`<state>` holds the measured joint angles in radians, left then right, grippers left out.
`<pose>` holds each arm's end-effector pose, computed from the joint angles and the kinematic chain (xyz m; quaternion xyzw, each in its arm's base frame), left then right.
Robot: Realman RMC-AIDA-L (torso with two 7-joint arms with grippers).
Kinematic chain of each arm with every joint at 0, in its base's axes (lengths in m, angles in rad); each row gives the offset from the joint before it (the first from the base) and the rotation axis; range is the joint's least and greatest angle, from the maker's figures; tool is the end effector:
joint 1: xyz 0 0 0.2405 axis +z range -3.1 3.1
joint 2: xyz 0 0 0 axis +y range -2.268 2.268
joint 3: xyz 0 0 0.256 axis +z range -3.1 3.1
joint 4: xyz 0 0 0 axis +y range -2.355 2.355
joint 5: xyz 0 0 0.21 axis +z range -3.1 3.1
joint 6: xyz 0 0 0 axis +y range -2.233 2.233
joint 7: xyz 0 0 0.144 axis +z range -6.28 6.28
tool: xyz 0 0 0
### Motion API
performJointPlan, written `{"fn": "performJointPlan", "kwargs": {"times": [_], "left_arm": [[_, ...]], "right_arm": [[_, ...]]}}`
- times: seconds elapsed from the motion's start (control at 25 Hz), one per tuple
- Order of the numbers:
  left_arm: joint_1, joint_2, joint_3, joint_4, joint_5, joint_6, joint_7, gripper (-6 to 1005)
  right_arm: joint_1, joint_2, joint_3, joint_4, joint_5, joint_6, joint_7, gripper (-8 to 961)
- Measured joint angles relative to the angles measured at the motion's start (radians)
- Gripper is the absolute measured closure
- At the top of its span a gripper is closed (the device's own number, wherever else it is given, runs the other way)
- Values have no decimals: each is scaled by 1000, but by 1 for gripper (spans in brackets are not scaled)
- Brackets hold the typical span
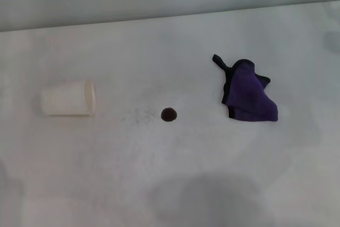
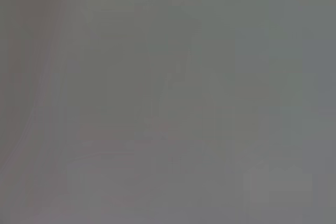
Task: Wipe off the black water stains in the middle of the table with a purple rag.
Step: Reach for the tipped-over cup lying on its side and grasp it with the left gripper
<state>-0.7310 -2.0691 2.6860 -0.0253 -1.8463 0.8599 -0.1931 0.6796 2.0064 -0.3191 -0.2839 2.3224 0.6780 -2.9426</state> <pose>-0.3420 0.4113 0.0433 -0.5259 -0.3865 -0.2896 0.7001 0.3574 0.4296 0.1192 -0.5936 0.2727 0.1749 0.7367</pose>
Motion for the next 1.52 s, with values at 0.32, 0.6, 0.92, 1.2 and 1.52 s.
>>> {"fn": "performJointPlan", "kwargs": {"times": [0.32, 0.6, 0.92, 1.2, 1.52], "left_arm": [[2, 1, 0, -4, -53, -7, -1, 122], [10, -1, 12, -5, -42, 12, 0, 123], [110, -1, 14, 27, 182, 267, -117, 123], [187, 27, 17, -100, 561, 436, -562, 121], [272, 33, 156, -427, 695, 660, -878, 122]], "right_arm": [[21, -12, 23, -1, 1, -19, -14, 102], [19, -7, 23, -2, 2, -15, -9, 102], [1, 5, 15, 20, 3, 71, -9, 102], [-22, 8, 14, 80, 2, 153, 3, 103], [-2, 14, 11, 152, 1, 247, 29, 103]]}}
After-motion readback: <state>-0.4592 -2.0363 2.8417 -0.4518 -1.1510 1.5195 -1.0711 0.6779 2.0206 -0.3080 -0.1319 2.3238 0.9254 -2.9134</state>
